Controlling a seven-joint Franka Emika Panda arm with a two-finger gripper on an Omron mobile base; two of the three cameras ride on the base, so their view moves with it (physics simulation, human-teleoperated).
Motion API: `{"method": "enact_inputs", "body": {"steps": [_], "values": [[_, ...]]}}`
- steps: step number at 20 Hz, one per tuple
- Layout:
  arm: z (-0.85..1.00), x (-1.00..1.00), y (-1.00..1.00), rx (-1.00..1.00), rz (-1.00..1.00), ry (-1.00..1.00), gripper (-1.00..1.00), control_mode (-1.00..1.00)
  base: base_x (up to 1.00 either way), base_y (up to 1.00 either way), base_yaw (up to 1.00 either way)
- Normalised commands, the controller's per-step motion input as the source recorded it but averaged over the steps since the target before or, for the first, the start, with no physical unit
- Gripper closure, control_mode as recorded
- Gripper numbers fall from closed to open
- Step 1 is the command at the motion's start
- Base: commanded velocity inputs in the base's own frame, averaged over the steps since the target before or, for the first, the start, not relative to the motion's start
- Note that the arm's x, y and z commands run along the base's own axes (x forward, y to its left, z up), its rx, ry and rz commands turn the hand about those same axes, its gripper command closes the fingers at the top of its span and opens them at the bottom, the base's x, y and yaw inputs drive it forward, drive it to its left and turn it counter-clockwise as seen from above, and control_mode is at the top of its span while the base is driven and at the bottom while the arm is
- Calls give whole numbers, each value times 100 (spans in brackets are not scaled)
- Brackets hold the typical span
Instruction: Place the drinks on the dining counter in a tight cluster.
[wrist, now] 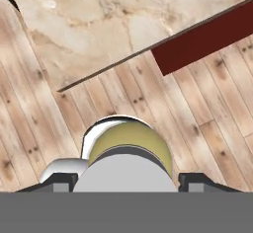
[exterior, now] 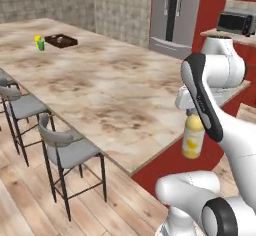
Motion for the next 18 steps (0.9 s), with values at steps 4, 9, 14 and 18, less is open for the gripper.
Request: {"method": "enact_inputs", "body": {"steps": [4, 9, 14, 18], "values": [[0, 0, 0, 0, 0, 0, 100, 100, 21, -81, 16], [0, 0, 0, 0, 0, 0, 100, 100, 42, -30, 36], [0, 0, 0, 0, 0, 0, 100, 100, 52, -8, 49], [0, 0, 0, 0, 0, 0, 100, 100, 66, -8, 49]]}}
